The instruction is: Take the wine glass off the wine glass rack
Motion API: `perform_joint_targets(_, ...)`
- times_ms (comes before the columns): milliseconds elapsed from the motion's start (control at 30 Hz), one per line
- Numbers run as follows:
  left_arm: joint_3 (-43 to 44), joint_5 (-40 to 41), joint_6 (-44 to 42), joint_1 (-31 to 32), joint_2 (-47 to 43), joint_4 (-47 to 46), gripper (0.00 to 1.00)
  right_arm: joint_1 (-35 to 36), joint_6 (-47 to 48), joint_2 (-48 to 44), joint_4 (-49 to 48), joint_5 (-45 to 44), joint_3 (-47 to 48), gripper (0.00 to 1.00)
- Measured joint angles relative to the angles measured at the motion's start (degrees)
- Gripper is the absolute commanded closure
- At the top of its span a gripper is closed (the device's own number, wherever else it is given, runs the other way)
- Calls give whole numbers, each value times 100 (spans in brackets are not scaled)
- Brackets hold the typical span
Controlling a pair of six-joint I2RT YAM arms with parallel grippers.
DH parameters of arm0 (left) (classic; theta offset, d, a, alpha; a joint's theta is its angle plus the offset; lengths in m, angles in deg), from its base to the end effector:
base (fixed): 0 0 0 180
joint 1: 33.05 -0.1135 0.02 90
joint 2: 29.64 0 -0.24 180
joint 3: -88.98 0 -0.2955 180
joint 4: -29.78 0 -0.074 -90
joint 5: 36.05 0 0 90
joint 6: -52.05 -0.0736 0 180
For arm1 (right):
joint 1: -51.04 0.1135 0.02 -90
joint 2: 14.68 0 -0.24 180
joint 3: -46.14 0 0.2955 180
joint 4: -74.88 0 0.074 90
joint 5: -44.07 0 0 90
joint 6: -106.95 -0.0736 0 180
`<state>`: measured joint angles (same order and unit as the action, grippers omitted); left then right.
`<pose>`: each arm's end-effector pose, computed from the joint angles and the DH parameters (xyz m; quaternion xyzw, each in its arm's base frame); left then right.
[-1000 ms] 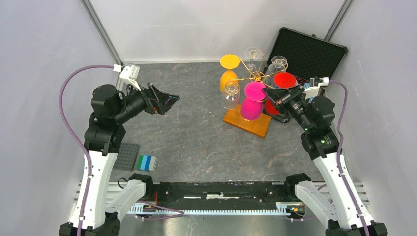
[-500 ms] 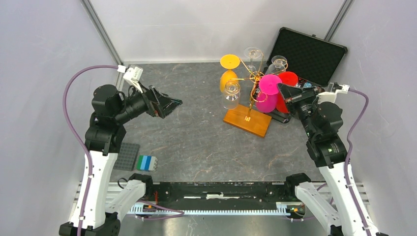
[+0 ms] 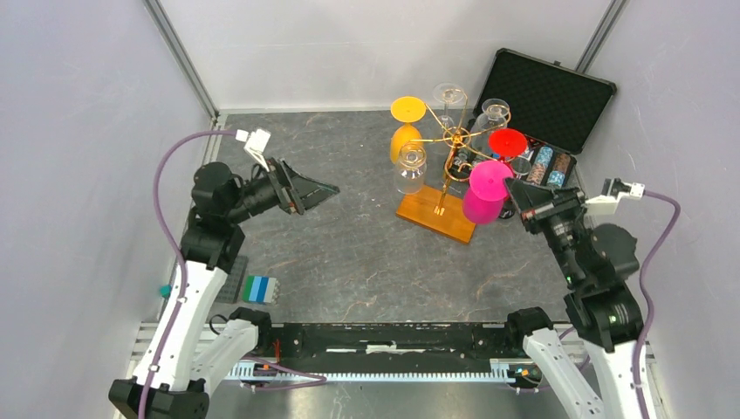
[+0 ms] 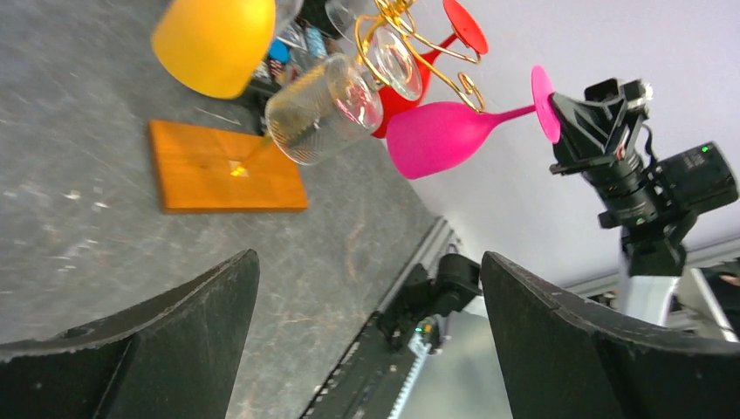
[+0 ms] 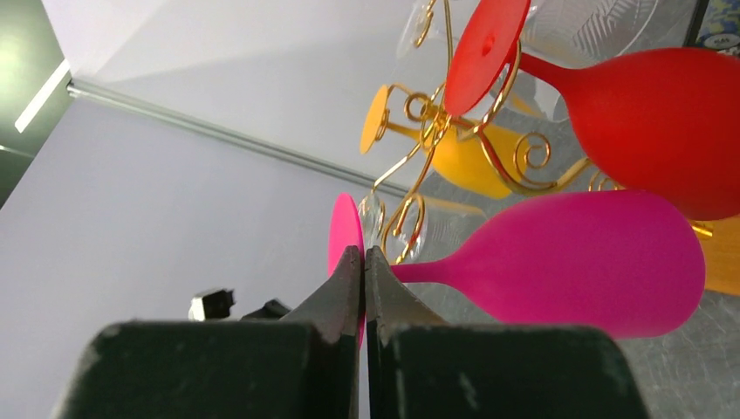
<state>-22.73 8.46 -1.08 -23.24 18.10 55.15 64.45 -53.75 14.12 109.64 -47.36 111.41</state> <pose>0.2477 -0.0961 0.3843 0.0955 0.7213 -0.5086 0.4603 0.1899 0.0434 0.4092 0.3417 0.6069 0.4742 0.5386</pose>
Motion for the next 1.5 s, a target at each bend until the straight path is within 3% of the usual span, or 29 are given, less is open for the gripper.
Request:
perform_joint_targets(233,-802,402,1270,1268,166,-1117,0,-2,-66,-1032,372,710,-98,100)
perform_joint_targets(500,-1766,1113,2844,2382,313,-2830,0,-2,-715,-1298,-599,2039,-275,100)
perform_joint_targets(767,-1617,1449,3788,3268,1001,-4166,0,-68,-1563,-1246,-2094,2835,-293,100)
perform_joint_targets(900,-1294,1517,4253,3620,1456,-4972,15,-181,-2011,-1180,-2920,2986,-490,100)
perform_joint_targets(1133,-741,1523,4843,3915,1836,-6116,36,-267,-2417,-1032,-3554,3053,-688,100)
perform_joint_targets(1367,-553,1512,4955,4050,1838,-6345,75,-267,-2763,-1143,-4129,2857,-1226,100)
perform_joint_targets(1500,-518,1495,4968,4074,1851,-6332,91,-267,-2898,-1294,-4264,2577,-1659,100)
